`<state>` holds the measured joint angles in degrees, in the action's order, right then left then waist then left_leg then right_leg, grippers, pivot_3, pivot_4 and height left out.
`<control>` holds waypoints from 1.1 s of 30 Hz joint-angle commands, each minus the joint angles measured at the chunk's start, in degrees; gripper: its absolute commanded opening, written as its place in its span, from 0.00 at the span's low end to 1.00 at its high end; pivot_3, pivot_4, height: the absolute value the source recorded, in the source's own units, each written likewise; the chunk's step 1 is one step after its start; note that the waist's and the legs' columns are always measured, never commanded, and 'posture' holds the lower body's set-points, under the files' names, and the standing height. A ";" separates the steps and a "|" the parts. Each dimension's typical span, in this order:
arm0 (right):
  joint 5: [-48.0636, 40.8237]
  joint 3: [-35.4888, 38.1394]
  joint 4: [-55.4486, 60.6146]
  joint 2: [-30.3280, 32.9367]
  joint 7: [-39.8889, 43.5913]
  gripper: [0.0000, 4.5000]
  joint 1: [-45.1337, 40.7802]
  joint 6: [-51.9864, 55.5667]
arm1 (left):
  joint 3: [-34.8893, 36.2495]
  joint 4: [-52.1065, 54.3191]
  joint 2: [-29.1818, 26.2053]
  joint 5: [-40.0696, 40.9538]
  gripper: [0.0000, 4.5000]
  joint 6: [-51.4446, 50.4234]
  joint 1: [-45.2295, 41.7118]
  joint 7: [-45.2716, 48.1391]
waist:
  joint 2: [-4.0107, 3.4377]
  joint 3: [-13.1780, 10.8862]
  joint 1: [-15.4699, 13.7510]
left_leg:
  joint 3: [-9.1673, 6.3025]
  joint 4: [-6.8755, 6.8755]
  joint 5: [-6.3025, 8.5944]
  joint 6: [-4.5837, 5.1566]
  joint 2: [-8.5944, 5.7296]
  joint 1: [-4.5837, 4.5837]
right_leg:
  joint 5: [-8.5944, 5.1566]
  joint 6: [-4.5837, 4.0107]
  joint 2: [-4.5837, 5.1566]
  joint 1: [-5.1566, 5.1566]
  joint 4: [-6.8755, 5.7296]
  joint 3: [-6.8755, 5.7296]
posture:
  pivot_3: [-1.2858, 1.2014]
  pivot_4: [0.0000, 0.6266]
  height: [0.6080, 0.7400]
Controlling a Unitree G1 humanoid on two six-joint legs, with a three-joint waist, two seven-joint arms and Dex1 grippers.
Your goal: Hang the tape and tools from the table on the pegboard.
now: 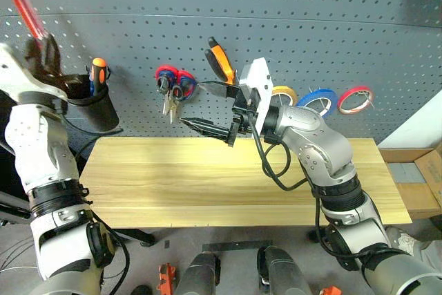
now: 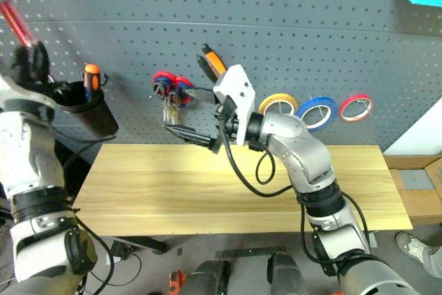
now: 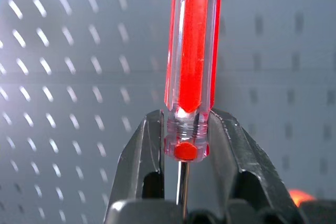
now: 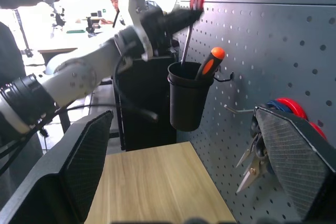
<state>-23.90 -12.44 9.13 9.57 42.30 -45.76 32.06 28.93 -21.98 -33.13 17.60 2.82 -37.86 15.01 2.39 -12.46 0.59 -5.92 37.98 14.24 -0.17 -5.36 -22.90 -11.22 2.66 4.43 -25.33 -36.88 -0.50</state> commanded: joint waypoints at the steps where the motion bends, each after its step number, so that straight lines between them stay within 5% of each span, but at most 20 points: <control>1: -0.73 0.74 2.69 0.13 -0.18 1.00 -0.49 0.00 | -0.98 0.99 0.23 -0.38 0.54 3.26 1.23 1.06 | 0.00 0.00 0.07 | 0.00 0.00 0.00 0.00 0.00 0.00 | 0.00 0.00 0.00 0.00 0.00 0.00 | 0.52 0.22 1.00; 5: -1.14 0.57 3.58 1.02 0.28 1.00 0.12 0.75 | -0.60 3.59 -0.30 1.08 0.83 4.07 2.20 2.25 | 0.01 0.01 0.36 | 0.00 0.00 0.00 0.00 0.02 0.00 | 0.00 -0.01 0.00 0.00 -0.01 0.00 | 0.52 0.22 1.00; 9: -5.63 2.03 9.36 6.00 4.46 1.00 3.92 4.84 | 1.47 13.69 -1.91 12.13 0.83 -5.56 6.38 9.52 | 0.05 0.03 0.62 | -0.01 0.00 0.00 0.01 0.01 -0.03 | 0.00 -0.01 0.05 0.01 0.02 -0.01 | 0.52 0.24 1.00; 14: -8.55 3.57 12.62 12.00 6.04 1.00 10.77 7.38 | 0.27 27.92 -3.26 21.31 0.83 -17.45 22.86 18.31 | -0.06 0.08 1.14 | 0.00 -0.04 0.03 0.04 0.03 0.00 | 0.00 -0.01 0.27 0.02 0.05 -0.01 | 0.52 0.25 1.00; 20: -3.43 6.86 6.59 11.21 -4.51 1.00 22.75 5.35 | -7.16 32.53 3.19 12.71 0.83 -16.92 38.10 14.10 | -0.33 0.45 0.82 | 0.07 -0.06 0.16 0.28 0.08 0.31 | -0.06 -0.07 0.26 0.32 -0.02 0.01 | 0.51 0.24 1.00; 26: 4.24 10.27 -2.38 10.72 -11.88 1.00 29.64 -2.64 | -9.02 26.46 9.06 6.26 0.83 -14.14 38.58 8.10 | -0.33 0.80 -0.38 | 0.16 0.05 0.13 0.30 0.01 0.38 | -0.05 -0.06 0.28 0.47 0.03 0.02 | 0.50 0.24 1.00; 33: 10.20 17.60 -13.78 12.86 -18.80 1.00 35.43 -11.34 | -8.54 12.59 6.84 1.91 0.83 -6.02 40.62 12.07 | -0.67 1.93 -0.18 | 0.34 -0.06 0.16 0.34 0.03 0.47 | -0.06 -0.06 0.12 0.48 0.03 0.08 | 0.49 0.18 1.00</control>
<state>-14.76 3.04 -4.86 21.99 25.01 -10.60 23.39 18.96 -9.45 -25.13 20.07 -6.04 2.35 25.91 1.72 -10.53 0.41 -5.56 37.91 14.40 0.17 -5.31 -22.43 -11.27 2.59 4.54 -24.85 -36.86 -0.40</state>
